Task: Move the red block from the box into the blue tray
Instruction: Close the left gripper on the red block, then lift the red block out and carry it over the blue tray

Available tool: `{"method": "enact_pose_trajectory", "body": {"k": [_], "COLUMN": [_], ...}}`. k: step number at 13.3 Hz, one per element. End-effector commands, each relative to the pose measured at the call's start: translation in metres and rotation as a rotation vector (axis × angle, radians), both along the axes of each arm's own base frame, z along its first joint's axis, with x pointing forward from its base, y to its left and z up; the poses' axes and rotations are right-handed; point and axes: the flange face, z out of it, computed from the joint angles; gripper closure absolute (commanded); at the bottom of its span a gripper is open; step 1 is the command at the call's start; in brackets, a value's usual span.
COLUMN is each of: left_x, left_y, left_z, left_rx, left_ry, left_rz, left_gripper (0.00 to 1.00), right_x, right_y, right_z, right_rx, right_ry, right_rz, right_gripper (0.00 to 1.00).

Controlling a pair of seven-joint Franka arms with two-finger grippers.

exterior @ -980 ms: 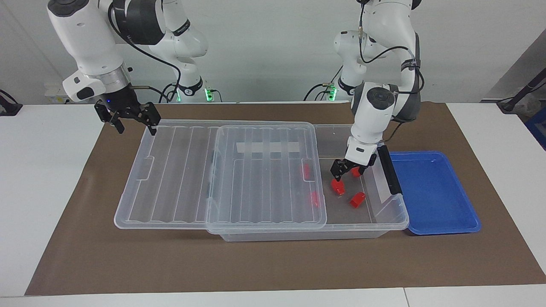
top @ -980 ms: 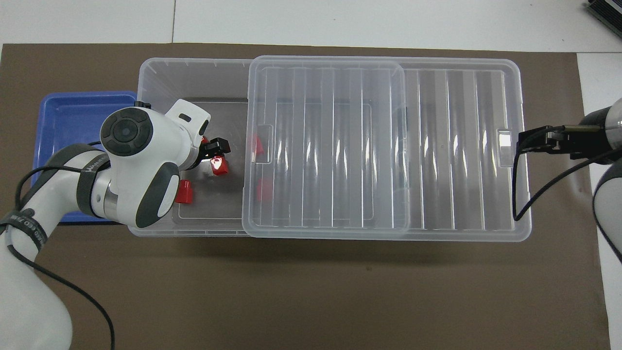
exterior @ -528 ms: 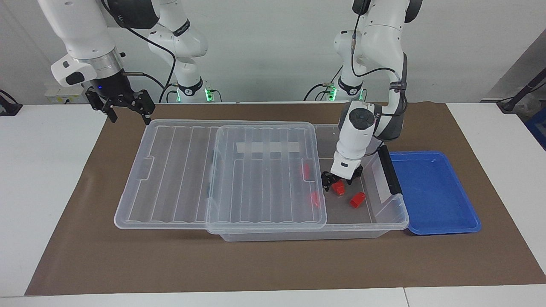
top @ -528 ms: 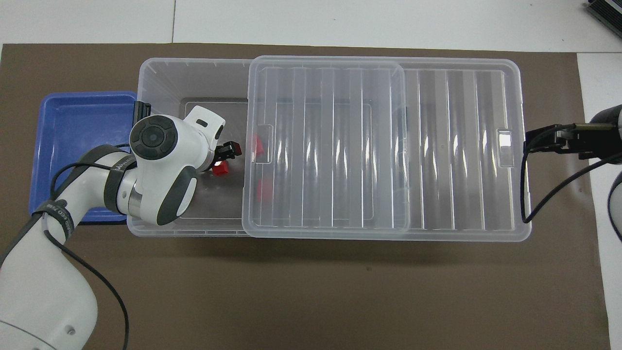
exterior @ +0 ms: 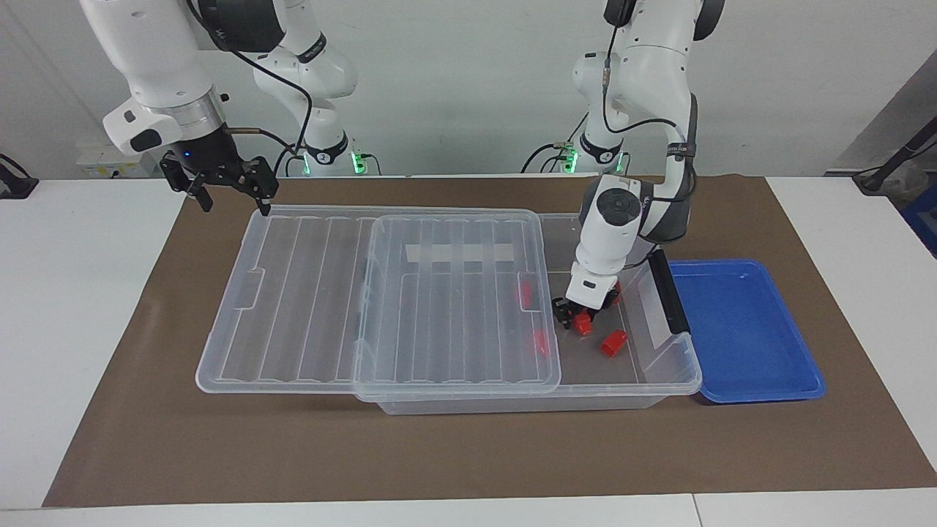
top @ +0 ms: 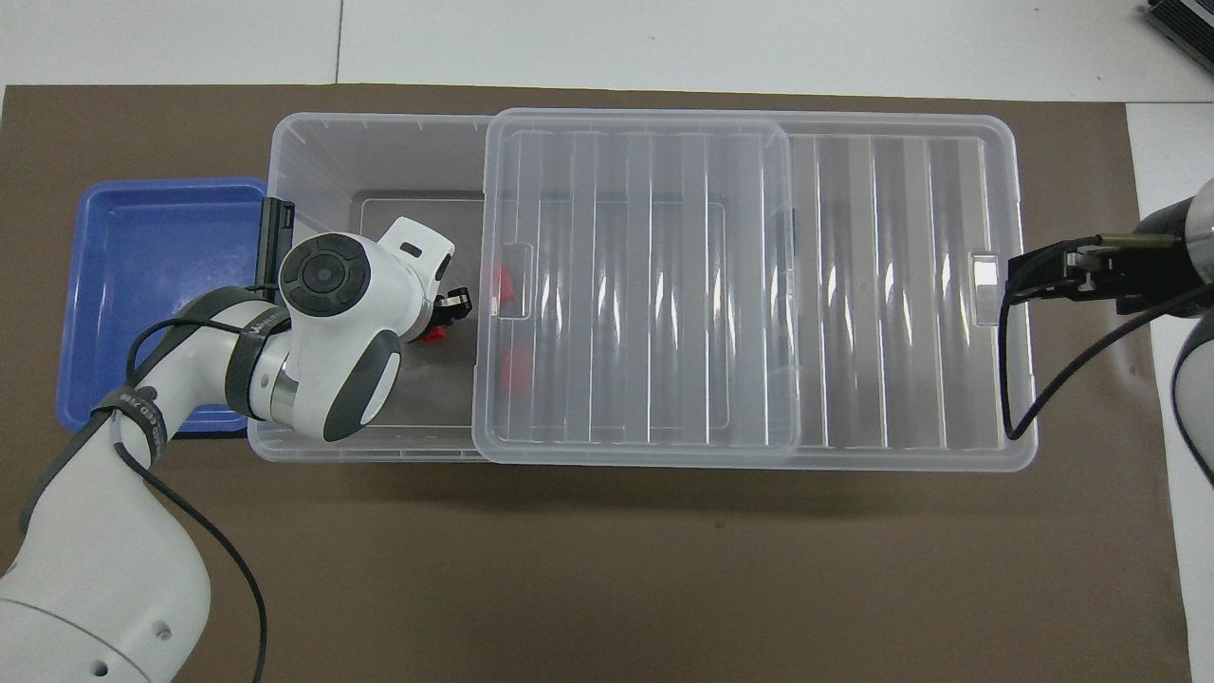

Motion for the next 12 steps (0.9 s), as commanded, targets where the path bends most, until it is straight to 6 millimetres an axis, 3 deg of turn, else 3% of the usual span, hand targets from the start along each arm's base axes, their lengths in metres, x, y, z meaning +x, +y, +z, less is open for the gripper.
{"method": "enact_pose_trajectory", "body": {"k": [1,4,9,11,12], "left_x": [0.008,0.017,0.027,0.027,0.028], "left_y": [-0.002,0.004,0.033,0.065,0.085], "left_z": [0.027,0.065,0.186,0.213,0.214], "left_rx": [0.060,0.088,0.137,0.141,0.145], "left_ry": [0.023,0.055,0.163,0.213,0.245], "left_rz": [0.003,0.017,-0.021,-0.056,-0.074], "left_gripper": [1.00,1.00,1.00,1.00,1.00], "right_x": [-0.007,-0.005,-0.005,-0.005,-0.005], "right_y": [0.001,-0.007,-0.009,-0.009,-0.009], "right_z": [0.000,0.000,0.000,0.000,0.000], "right_rx": [-0.011,-0.010,-0.010,-0.010,-0.010], "right_ry": [0.022,0.015,0.015,0.015,0.015], "right_rz": [-0.026,-0.032,-0.035,-0.035,-0.035], "right_gripper": [0.00,0.00,0.00,0.00,0.00]}}
